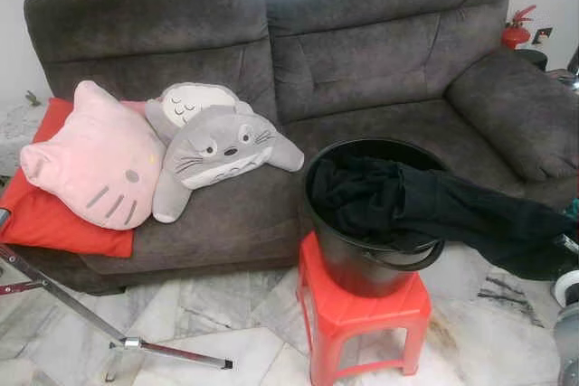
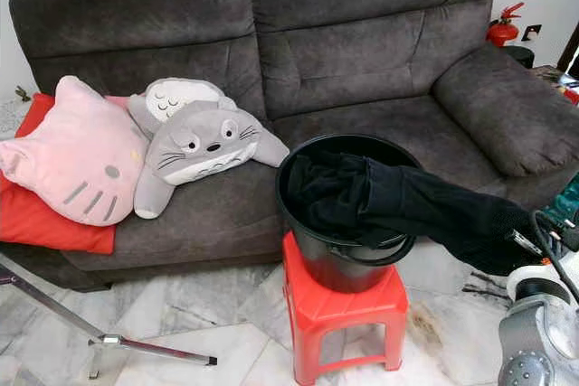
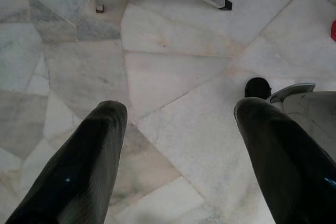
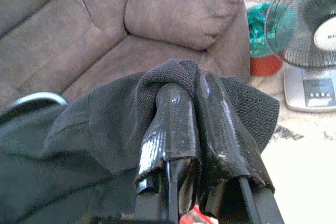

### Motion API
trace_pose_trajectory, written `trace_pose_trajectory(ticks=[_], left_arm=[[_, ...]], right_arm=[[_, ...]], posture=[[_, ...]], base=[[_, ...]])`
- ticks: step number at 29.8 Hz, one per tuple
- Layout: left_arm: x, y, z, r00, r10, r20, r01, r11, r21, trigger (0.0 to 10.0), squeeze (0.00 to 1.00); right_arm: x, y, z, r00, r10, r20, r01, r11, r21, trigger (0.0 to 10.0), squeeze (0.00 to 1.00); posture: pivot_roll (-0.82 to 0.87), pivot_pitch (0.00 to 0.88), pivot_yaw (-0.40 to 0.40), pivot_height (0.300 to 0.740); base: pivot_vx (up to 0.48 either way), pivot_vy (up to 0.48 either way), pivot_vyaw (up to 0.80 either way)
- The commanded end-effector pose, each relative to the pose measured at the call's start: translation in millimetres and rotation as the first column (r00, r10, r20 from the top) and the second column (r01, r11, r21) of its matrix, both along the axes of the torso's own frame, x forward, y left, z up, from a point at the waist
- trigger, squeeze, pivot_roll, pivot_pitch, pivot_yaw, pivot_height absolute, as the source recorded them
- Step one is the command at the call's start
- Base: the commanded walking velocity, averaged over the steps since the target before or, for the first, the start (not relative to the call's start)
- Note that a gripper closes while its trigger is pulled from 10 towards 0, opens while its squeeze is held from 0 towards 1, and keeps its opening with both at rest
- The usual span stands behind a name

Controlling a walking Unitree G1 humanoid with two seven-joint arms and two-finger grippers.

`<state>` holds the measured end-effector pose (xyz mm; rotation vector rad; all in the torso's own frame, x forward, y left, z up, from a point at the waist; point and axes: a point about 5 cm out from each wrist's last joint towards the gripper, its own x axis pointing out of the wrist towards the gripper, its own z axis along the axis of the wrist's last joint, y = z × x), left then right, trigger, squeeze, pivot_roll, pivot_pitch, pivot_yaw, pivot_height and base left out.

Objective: Hang hanger

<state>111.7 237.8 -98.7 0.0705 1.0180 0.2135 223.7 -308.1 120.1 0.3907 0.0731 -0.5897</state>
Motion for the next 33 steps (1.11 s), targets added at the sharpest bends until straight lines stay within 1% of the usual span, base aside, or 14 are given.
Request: trace_pose_trajectory(ticks=[1, 6, 12, 13, 15, 17, 19, 21, 23, 25, 28, 29, 31, 33], left_arm=[[-3.9, 4.9, 0, 1.000, 0.004, -0.021, -0.004, 1.000, 0.017, 10.0, 0.00], [-4.4, 5.1, 0, 1.000, 0.004, -0.022, -0.004, 1.000, 0.017, 10.0, 0.00], [-5.4, 5.5, 0, 1.000, 0.002, -0.024, -0.002, 1.000, 0.019, 10.0, 0.00], [-5.6, 5.6, 0, 1.000, 0.002, -0.024, -0.001, 1.000, 0.019, 10.0, 0.00], [-6.1, 5.8, -1, 1.000, -0.002, -0.025, 0.003, 1.000, 0.020, 10.0, 0.00], [-6.2, 5.8, -1, 1.000, -0.003, -0.026, 0.004, 1.000, 0.020, 10.0, 0.00], [-6.8, 6.2, -1, 1.000, -0.005, -0.027, 0.006, 1.000, 0.020, 10.0, 0.00], [-7.3, 6.8, -1, 1.000, -0.007, -0.028, 0.008, 1.000, 0.021, 10.0, 0.00], [-7.8, 7.3, 0, 1.000, -0.009, -0.029, 0.009, 1.000, 0.023, 10.0, 0.00], [-7.9, 7.5, 0, 0.999, -0.010, -0.030, 0.011, 1.000, 0.024, 10.0, 0.00], [-7.9, 7.9, 0, 0.999, -0.015, -0.030, 0.015, 1.000, 0.027, 10.0, 0.00], [-7.9, 7.9, 0, 0.999, -0.015, -0.030, 0.015, 1.000, 0.027, 10.0, 0.00], [-7.8, 8.0, 0, 0.999, -0.016, -0.029, 0.017, 0.999, 0.027, 10.0, 0.00], [-7.0, 7.9, 0, 1.000, -0.015, -0.026, 0.015, 1.000, 0.027, 10.0, 0.00]], right_arm=[[2.2, 19.9, -36, 0.990, 0.081, -0.119, -0.076, 0.996, 0.049, 10.0, 0.99], [-1.3, 24.1, -52, 0.981, 0.071, -0.182, -0.061, 0.996, 0.058, 10.0, 1.00], [-0.3, 29.9, -55, 0.978, 0.089, -0.187, -0.084, 0.996, 0.037, 10.0, 1.00], [0.1, 32.2, -55, 0.978, 0.100, -0.183, -0.097, 0.995, 0.024, 10.0, 1.00], [0.9, 40.8, -49, 0.977, 0.145, -0.158, -0.156, 0.986, -0.062, 10.0, 1.00], [0.8, 43.5, -47, 0.977, 0.155, -0.146, -0.168, 0.982, -0.085, 10.0, 1.00], [0.5, 51.8, -32, 0.976, 0.196, -0.091, -0.209, 0.962, -0.174, 10.0, 1.00], [2.3, 66.3, -12, 0.957, 0.287, -0.032, -0.284, 0.915, -0.286, 10.0, 1.00], [6.9, 81.4, 6, 0.931, 0.363, 0.032, -0.333, 0.883, -0.331, 10.0, 1.00], [10.8, 86.3, 13, 0.922, 0.383, 0.059, -0.343, 0.878, -0.335, 10.0, 1.00], [31.4, 105.2, 36, 0.887, 0.441, 0.140, -0.381, 0.868, -0.318, 10.0, 1.00], [31.4, 105.2, 36, 0.887, 0.441, 0.140, -0.381, 0.868, -0.318, 10.0, 1.00], [42.2, 115.2, 41, 0.875, 0.465, 0.138, -0.406, 0.857, -0.317, 10.0, 1.00], [58.0, 131.4, 48, 0.857, 0.492, 0.152, -0.440, 0.854, -0.279, 10.0, 1.00]], posture=[[-0.22, 0.000, 0.097, 0.740], [-0.21, 0.000, 0.095, 0.740], [-0.21, 0.000, 0.094, 0.740], [-0.21, 0.000, 0.093, 0.740], [-0.21, 0.000, 0.094, 0.740], [-0.21, 0.000, 0.094, 0.740], [-0.20, 0.000, 0.096, 0.740], [-0.20, 0.000, 0.100, 0.740], [-0.21, 0.000, 0.102, 0.740], [-0.21, 0.000, 0.104, 0.740], [-0.21, 0.000, 0.104, 0.740], [-0.21, 0.000, 0.104, 0.740], [-0.21, 0.000, 0.104, 0.740], [-0.20, 0.000, 0.103, 0.740]], base=[[0.000, 0.000, 0.00], [0.000, 0.000, 0.00], [0.000, 0.000, 0.00], [0.000, 0.000, 0.00], [0.000, 0.000, 0.00], [0.000, 0.000, 0.00], [0.000, 0.000, 0.00], [0.000, 0.000, 0.00], [0.000, 0.000, 0.00], [0.000, 0.000, 0.00], [0.000, 0.000, 0.00], [0.000, 0.000, 0.00], [0.000, 0.000, 0.00], [0.000, 0.000, 0.00]])
